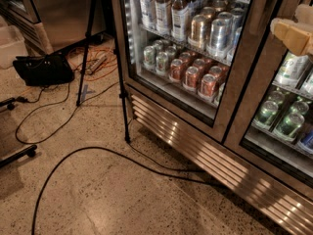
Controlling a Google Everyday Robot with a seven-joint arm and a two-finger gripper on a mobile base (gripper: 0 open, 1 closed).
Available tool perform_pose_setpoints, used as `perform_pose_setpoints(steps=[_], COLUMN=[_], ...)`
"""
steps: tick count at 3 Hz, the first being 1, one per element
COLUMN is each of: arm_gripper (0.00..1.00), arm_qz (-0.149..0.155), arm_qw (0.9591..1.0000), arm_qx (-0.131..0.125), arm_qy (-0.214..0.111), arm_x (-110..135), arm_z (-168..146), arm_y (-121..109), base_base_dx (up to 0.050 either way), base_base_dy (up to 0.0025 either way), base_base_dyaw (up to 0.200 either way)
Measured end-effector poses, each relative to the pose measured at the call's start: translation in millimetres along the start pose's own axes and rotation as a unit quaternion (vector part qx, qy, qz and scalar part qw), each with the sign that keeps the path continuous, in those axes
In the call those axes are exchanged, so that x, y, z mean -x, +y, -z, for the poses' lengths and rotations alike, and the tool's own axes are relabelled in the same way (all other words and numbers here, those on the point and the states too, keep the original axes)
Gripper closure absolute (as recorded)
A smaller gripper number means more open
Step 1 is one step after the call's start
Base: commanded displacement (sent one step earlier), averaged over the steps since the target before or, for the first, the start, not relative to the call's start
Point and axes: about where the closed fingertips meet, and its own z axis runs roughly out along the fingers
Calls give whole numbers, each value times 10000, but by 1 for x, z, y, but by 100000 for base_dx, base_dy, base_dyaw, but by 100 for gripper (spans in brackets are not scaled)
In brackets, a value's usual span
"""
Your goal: Open right fridge door
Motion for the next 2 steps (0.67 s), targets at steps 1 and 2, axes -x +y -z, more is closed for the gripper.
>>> perform_pose_setpoints(steps=[1, 2], arm_gripper=[100, 83], arm_qz=[0, 1], arm_qw=[10000, 10000], arm_qx=[0, 0], arm_qy=[0, 1], arm_x=[0, 0], arm_z=[0, 0], arm_y=[0, 0], base_base_dx=[0, 0], base_base_dy=[0, 0], base_base_dyaw=[0, 0])
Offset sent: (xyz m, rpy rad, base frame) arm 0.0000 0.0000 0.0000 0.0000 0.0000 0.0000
